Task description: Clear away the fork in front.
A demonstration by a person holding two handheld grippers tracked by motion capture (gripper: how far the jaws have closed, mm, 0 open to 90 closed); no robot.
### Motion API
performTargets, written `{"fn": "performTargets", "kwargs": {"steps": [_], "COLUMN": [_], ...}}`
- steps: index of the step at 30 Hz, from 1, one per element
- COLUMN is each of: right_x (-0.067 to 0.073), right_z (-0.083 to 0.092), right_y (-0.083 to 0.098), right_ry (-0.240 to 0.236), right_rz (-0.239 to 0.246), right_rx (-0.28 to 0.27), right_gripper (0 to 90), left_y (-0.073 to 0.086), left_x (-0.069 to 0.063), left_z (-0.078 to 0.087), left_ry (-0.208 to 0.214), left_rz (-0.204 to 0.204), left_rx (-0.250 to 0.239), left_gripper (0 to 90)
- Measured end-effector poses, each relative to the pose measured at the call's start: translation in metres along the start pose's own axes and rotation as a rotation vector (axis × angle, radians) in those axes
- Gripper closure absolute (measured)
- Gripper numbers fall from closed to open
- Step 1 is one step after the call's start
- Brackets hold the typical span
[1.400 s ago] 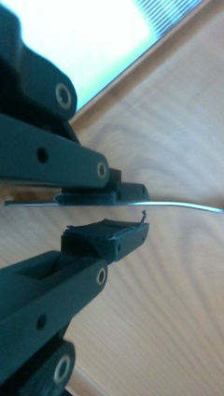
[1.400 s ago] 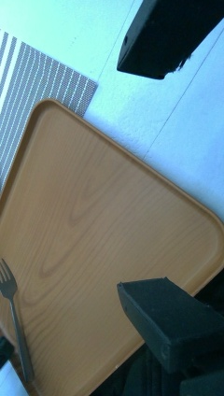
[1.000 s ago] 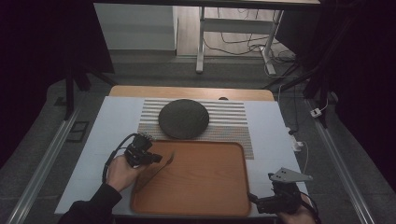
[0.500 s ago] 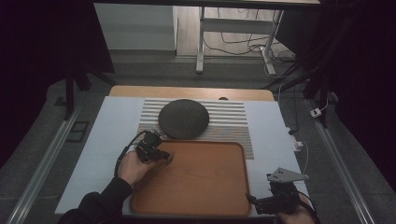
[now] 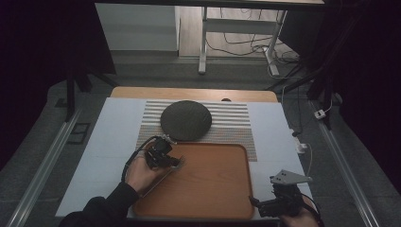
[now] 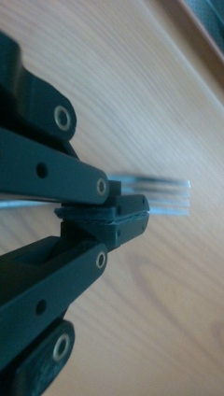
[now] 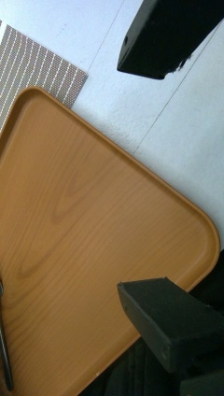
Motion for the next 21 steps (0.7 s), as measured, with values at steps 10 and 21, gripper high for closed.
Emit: {"fn": "performTargets", "kwargs": {"steps": [10,21], "right_x": [0.0,0.0], "right_z": [0.0,0.0], "right_y": [0.0,0.0], "right_ry": [0.002,0.002], "right_rz": [-0.002,-0.003], "right_rx": [0.001,0.001], "right_gripper": [0.0,0.0], "left_y": [-0.002,0.007], "left_x": [-0.013,0.014], "left_z": [-0.025,-0.014], "left_ry": [0.006,-0.08], "left_rz": [-0.055,0.042], "left_rx": [0.06,0.06], "left_gripper": [88.4,88.5]}}
Point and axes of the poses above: each handheld gripper's, and its own axes: z roughly backward along the jaws, y roughly out of its underside, x roughly to its left, the point moved 4 cm from there along -z, roughly forward along the jaws, and after that the axes turned 8 degrees about -z, right-handed, at the moved point
